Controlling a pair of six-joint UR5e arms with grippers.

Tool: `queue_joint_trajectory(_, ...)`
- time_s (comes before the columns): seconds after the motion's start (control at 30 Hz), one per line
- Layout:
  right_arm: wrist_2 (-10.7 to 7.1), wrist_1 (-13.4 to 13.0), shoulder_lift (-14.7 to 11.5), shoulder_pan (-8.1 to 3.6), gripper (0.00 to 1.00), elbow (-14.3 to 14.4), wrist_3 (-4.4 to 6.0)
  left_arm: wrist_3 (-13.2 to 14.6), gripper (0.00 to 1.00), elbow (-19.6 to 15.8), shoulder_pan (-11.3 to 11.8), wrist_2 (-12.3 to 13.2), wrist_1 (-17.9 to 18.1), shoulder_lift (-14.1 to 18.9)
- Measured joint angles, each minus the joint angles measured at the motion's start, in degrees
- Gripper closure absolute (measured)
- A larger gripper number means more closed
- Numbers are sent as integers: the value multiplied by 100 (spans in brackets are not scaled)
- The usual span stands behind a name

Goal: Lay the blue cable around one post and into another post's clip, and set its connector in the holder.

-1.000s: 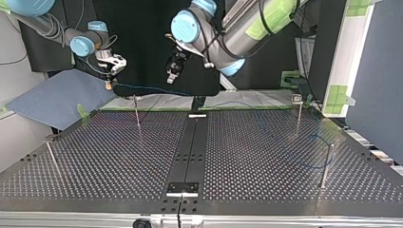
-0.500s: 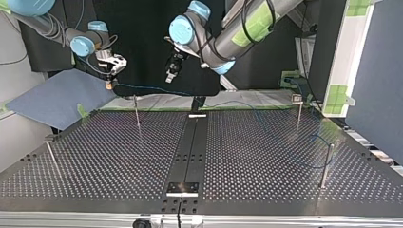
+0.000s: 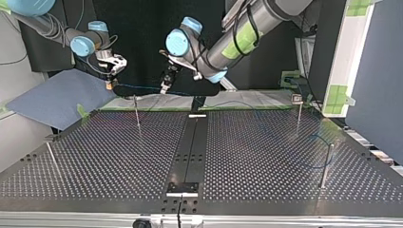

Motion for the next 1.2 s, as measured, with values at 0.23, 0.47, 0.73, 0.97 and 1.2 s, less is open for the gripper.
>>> queue_joint_trajectory(0.23,0,-4,0,0,100,-1,0,110,0,156,89,-80,393,-392)
queue_joint_trajectory(0.47,0,-6,0,11,100,-3,-4,126,0,281,112,-80,734,-733)
queue_joint_trajectory(0.73,1,-23,0,14,100,-6,13,144,0,333,128,-105,1114,-1114)
queue_joint_trajectory(0.97,0,-30,0,11,100,-7,17,196,0,334,138,-210,1473,-1473)
queue_joint_trajectory(1.2,0,-31,0,12,100,-6,17,251,0,335,140,-218,1646,-1794)
